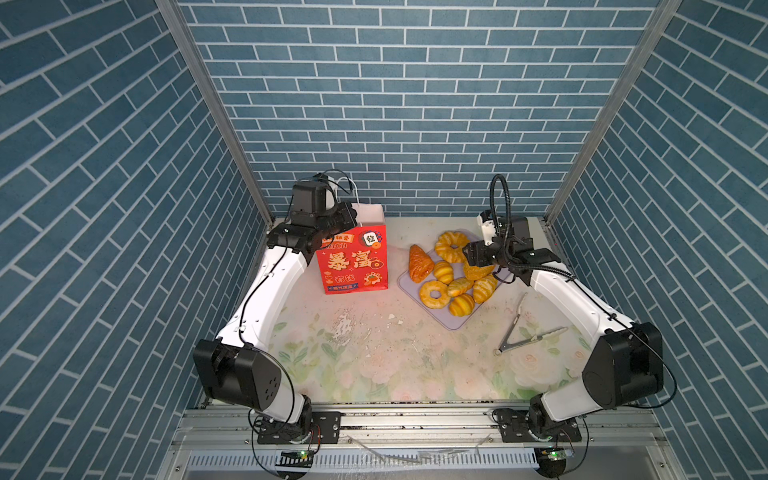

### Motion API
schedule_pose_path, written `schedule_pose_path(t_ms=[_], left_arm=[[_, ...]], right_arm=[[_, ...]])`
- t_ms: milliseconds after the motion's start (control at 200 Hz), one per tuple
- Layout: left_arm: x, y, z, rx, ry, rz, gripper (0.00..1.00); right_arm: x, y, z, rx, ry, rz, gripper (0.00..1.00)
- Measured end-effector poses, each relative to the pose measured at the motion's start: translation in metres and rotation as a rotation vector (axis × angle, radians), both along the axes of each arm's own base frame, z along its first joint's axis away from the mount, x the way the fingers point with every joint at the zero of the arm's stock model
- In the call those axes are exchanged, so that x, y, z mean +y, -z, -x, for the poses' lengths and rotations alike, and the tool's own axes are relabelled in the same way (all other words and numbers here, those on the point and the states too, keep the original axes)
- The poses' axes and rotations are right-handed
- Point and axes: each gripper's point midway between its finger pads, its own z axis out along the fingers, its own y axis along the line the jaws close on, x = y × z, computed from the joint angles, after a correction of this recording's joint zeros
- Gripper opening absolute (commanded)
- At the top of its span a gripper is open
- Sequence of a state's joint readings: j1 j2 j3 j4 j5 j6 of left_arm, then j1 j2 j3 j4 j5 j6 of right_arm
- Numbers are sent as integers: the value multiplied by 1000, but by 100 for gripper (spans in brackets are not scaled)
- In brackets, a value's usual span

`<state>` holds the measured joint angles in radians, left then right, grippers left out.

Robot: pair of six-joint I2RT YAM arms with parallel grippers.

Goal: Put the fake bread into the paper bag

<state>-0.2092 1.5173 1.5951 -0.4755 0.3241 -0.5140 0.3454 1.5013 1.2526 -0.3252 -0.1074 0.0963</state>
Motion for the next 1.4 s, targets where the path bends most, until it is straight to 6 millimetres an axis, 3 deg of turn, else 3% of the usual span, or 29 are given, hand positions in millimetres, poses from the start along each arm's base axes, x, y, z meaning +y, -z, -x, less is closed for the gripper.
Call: schedule_pose_path(t_ms=[145,310,445,485,565,635,675,870,1155,1400], left_arm=[[-1,-7,16,-5,90,4,0],[8,-22,38,-42,151,23,0],[16,-23,56,-40,168,20,1],[20,-21,59,-34,165,20,5],[29,-16,62,-17,150,15,25],[35,-12,63,-8,140,4,35],[37,-11,63,-5,139,-6,45],[45,-2,67,26,102,-49,65],[77,-4,82,28,-56,-166,74],[93,1,86,52,-125,-231,73]], right_arm=[[2,-7,4,-14,-7,-3,77],[5,-7,6,-10,-13,0,77],[10,-13,5,-16,-23,-2,78],[13,-15,4,-21,-28,-4,78],[18,-19,2,-24,-37,-5,79],[23,-20,0,-22,-45,-4,79],[25,-19,0,-18,-50,-3,79],[37,-14,-4,7,-71,4,80],[60,-6,-4,53,-123,11,80],[96,-25,-11,63,-215,-46,76]])
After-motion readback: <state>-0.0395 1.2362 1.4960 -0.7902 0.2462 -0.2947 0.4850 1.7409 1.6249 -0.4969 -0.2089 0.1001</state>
